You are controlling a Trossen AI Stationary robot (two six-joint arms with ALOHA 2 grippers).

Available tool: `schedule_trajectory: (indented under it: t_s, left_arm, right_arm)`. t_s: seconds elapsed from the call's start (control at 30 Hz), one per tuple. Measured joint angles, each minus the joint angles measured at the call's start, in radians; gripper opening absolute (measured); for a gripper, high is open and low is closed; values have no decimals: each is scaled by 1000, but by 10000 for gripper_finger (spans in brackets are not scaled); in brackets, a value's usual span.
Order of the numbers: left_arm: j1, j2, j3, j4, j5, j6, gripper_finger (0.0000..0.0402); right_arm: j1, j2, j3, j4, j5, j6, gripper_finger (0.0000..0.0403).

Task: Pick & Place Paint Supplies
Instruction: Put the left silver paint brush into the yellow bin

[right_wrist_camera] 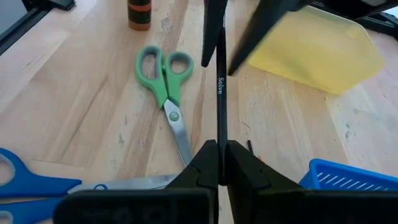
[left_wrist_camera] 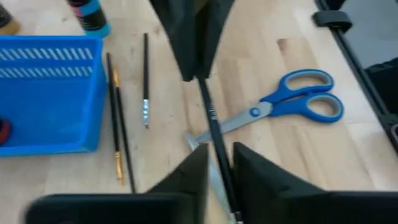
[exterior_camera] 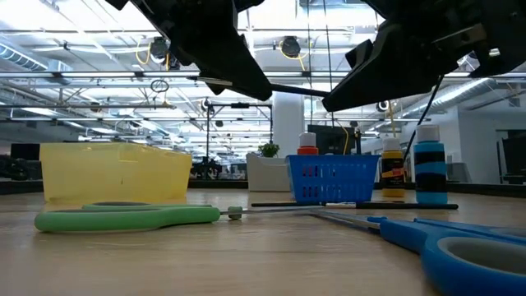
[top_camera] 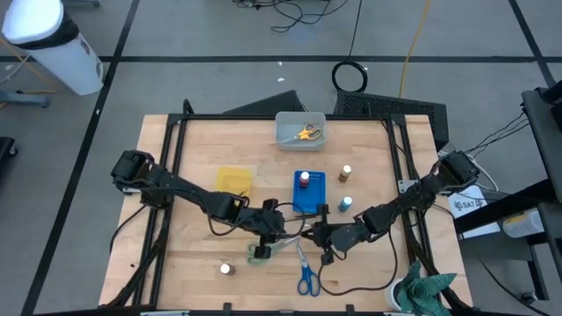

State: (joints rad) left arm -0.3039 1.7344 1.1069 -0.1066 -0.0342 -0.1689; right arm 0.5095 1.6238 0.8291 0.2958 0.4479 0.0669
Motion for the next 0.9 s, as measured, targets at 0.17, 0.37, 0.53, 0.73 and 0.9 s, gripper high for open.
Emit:
schedule_trajectory:
  t_s: [0.17, 0.37, 0.53, 0.73, 0.9]
  left_arm:
    - [-9, 0, 0, -11, -46, 13, 22]
    - [-72, -20, -9, -24, -133, 92, 20]
    - [-97, -97, -75, -27, -239, 20, 20]
    - [-135, -274, -192, -102, -475, -237, 20]
    - [-182, -419, -245, -367, -735, -664, 20]
  right_arm:
    - [2, 0, 0, 17, 0, 5, 10]
    - [42, -27, -1, 8, -10, -16, 58]
    - [77, -88, -1, -16, -8, -6, 107]
    - [117, -146, -1, -31, -7, -3, 138]
    - [125, -156, -19, -23, -3, -1, 136]
